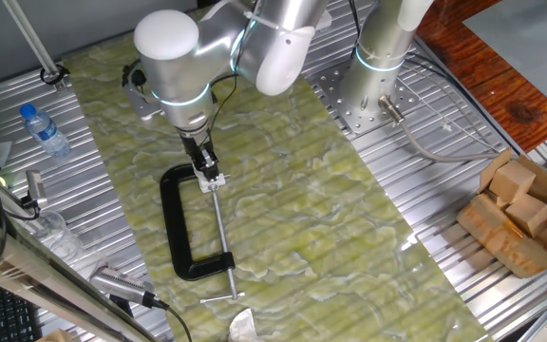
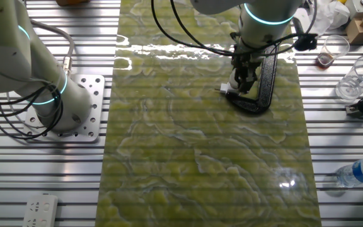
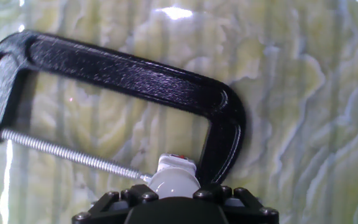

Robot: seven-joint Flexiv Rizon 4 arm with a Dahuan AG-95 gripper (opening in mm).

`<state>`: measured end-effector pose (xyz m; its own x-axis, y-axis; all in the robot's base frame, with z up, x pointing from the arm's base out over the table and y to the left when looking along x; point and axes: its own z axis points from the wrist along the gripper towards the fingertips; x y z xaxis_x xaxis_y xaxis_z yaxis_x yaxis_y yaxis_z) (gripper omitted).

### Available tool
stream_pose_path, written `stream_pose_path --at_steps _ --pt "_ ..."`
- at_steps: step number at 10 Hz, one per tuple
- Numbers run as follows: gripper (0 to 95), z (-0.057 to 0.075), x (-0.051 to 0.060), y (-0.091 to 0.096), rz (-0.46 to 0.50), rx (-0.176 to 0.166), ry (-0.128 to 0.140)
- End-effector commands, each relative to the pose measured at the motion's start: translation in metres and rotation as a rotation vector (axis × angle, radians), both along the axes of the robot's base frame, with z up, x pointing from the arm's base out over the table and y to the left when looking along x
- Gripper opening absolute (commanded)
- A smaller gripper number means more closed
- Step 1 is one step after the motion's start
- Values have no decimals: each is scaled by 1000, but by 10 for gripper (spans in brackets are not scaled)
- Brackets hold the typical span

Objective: Install the light bulb by rotating it

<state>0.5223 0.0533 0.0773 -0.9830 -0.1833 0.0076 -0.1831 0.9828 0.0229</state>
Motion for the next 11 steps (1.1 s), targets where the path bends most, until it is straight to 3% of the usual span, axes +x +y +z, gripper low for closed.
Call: stream_pose_path --at_steps 1,4,7,8,11 --pt "570 7 1 1 347 -2 -18" --pt "570 7 1 1 514 -12 -53" --pt "570 7 2 -1 546 -17 -61" --pt "760 8 3 -2 552 -18 -64" --pt "760 7 4 -1 572 -19 -69"
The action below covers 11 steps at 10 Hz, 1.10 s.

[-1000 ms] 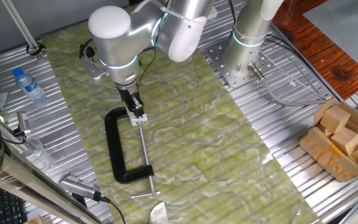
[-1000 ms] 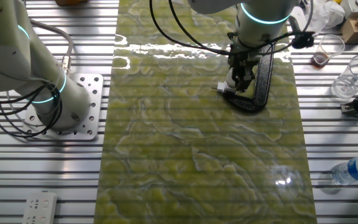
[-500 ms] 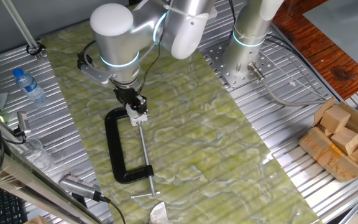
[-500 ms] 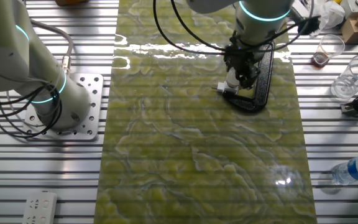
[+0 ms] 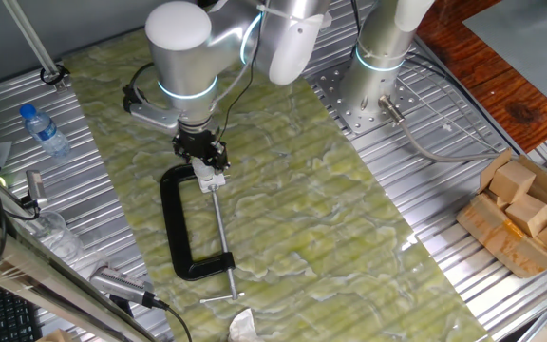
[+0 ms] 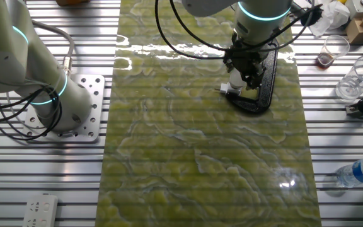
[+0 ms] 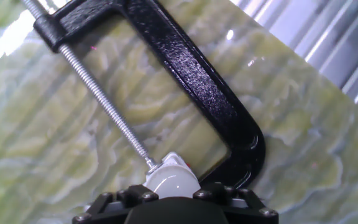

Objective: Install the light bulb by rotating it

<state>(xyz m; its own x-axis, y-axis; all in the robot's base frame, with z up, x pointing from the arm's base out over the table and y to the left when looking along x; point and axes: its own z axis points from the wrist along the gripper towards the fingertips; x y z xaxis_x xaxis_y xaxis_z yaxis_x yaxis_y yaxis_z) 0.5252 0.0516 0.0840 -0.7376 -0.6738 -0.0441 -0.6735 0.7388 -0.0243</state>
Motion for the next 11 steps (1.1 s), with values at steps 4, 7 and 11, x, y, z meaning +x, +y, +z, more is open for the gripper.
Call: stream_pose_path --at_steps 4,7,11 --pt "760 -2 1 2 78 1 -1" --pt "570 -4 2 3 107 -1 -1" --pt "570 -5 2 4 119 -3 -1"
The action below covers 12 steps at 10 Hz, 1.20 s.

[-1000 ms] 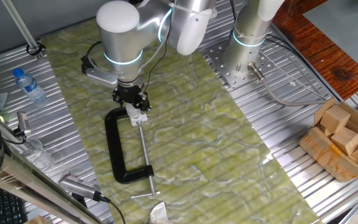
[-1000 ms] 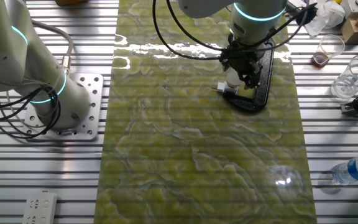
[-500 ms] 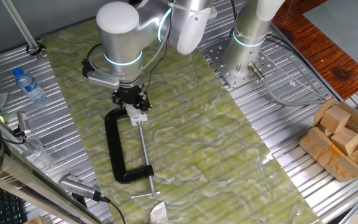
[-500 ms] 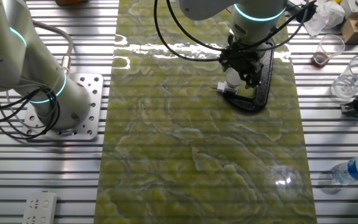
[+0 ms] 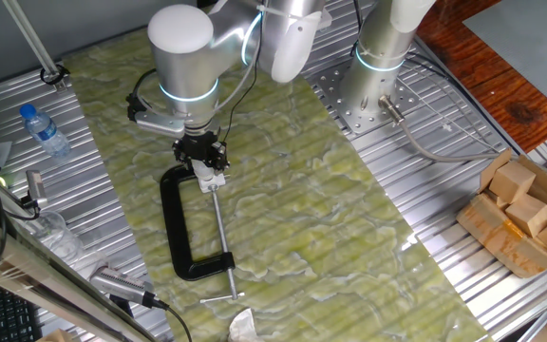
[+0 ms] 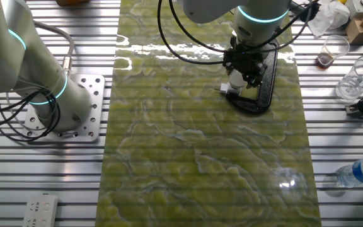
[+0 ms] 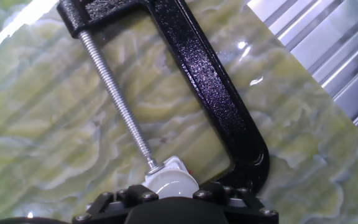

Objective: Install the light bulb by rotating it

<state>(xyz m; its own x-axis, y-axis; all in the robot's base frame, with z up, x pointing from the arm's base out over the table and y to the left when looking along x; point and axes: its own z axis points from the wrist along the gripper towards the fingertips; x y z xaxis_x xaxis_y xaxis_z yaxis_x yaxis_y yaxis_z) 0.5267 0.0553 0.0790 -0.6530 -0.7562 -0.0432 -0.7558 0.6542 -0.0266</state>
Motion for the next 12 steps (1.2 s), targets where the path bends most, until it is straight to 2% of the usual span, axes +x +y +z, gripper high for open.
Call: stream_pose_path --at_steps 1,12 --pt "570 0 0 0 10 -1 -1" --pt "570 0 3 2 149 0 -11"
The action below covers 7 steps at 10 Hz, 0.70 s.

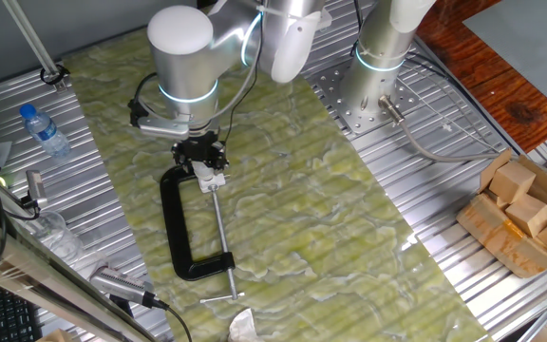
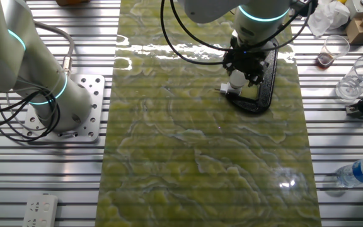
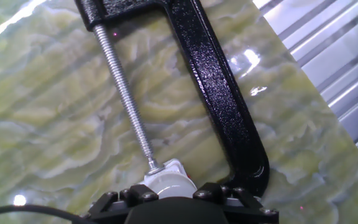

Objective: Install the light bulb by rotating it

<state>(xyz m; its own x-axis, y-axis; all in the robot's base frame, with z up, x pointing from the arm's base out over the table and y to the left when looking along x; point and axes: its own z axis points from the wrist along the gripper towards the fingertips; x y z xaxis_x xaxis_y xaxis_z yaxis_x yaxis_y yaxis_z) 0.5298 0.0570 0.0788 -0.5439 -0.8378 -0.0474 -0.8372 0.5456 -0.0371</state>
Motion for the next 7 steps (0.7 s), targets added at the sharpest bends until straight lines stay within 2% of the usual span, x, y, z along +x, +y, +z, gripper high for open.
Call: stream_pose_path --at_steps 1,5,7 --pt "570 0 -1 0 21 3 1" --pt "570 0 -1 0 23 7 1" --pt "190 -1 -1 0 15 8 1"
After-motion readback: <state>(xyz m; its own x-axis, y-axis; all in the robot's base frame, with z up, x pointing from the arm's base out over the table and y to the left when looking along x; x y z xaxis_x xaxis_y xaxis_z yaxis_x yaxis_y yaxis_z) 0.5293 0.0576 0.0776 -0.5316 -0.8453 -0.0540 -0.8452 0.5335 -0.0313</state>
